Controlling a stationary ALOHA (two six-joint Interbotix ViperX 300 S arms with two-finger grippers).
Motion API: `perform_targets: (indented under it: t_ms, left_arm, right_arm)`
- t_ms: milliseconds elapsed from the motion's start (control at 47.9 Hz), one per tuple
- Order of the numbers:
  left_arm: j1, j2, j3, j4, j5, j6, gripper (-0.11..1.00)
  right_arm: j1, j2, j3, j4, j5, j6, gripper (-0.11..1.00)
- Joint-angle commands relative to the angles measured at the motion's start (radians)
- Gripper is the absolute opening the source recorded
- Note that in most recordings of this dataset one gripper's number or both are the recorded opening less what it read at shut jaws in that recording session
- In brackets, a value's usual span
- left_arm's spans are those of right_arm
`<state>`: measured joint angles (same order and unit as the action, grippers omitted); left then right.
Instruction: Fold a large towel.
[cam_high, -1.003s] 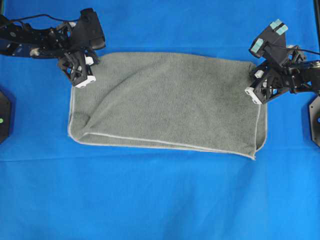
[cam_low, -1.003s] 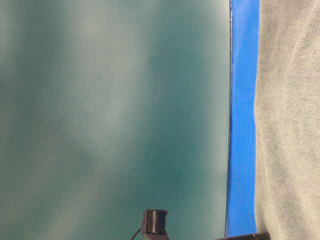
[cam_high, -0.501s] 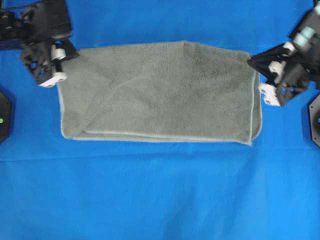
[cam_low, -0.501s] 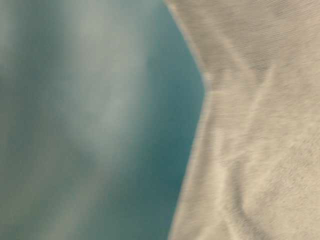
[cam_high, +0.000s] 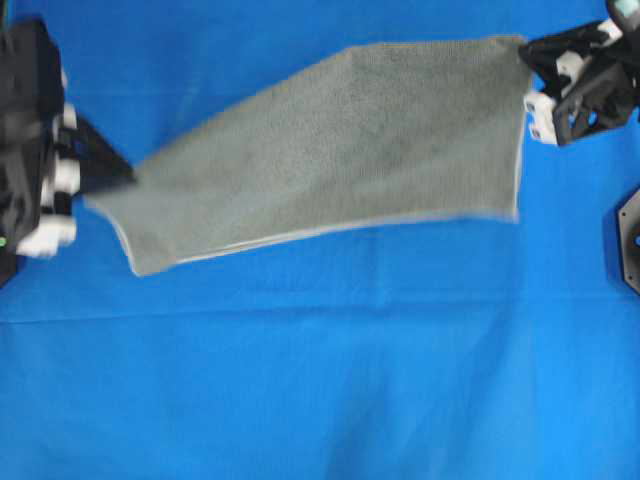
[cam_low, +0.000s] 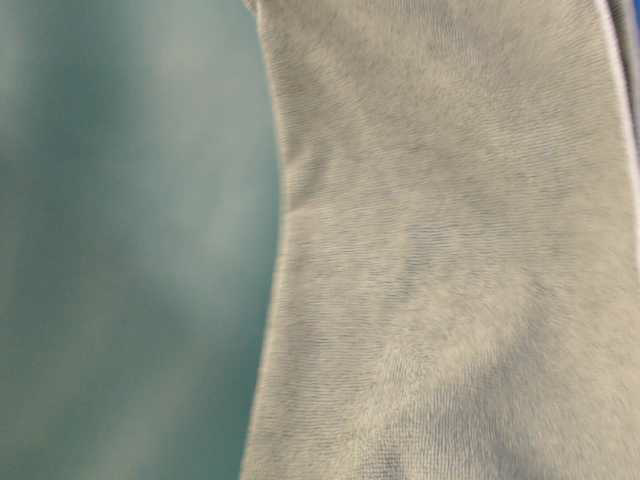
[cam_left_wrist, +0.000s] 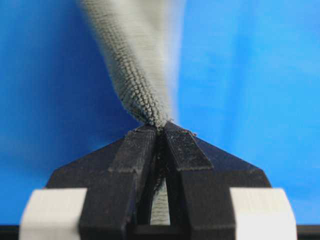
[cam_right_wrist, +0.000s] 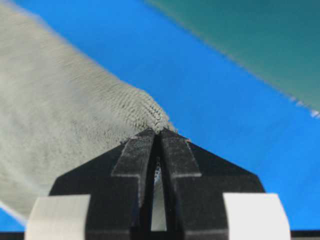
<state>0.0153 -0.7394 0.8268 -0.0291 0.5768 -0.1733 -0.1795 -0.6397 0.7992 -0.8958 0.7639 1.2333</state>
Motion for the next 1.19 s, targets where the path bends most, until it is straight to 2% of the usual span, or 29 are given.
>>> perform_targets:
  t_ms: [0,230,418,585,689,877,1170]
  left_arm:
    - [-0.097,0.006,-0.028,-0.002,-0.074,-0.051,0.02]
    - [-0.298,0.107,-0.063,-0.002,-0.304,-0.129,0.02]
    - [-0.399,0.302,-0.187,-0.002,-0.459,-0.135,0.02]
    - [-0.440,0.483,-0.359,-0.003,-0.479,-0.135,0.02]
    - [-0.459,0.583,-0.488,-0.002,-0.431,-0.135,0.02]
    - [-0.460,0.726,-0.680,-0.002,-0.336,-0.146,0.02]
    - [-0.439,0.982,-0.982,-0.002,-0.337,-0.150,0.02]
  right_arm:
    - [-0.052,0.026,-0.064,-0.044,-0.037,-0.002,0.02]
    - [-0.181,0.138,-0.181,-0.118,-0.219,-0.009,0.02]
    - [-0.288,0.255,-0.278,-0.124,-0.394,-0.014,0.02]
    - [-0.322,0.337,-0.357,-0.124,-0.472,-0.038,0.02]
    - [-0.321,0.354,-0.377,-0.124,-0.474,-0.048,0.02]
    - [-0.321,0.295,-0.328,-0.124,-0.448,-0.058,0.02]
    - [-0.321,0.012,-0.141,-0.115,-0.287,-0.080,0.02]
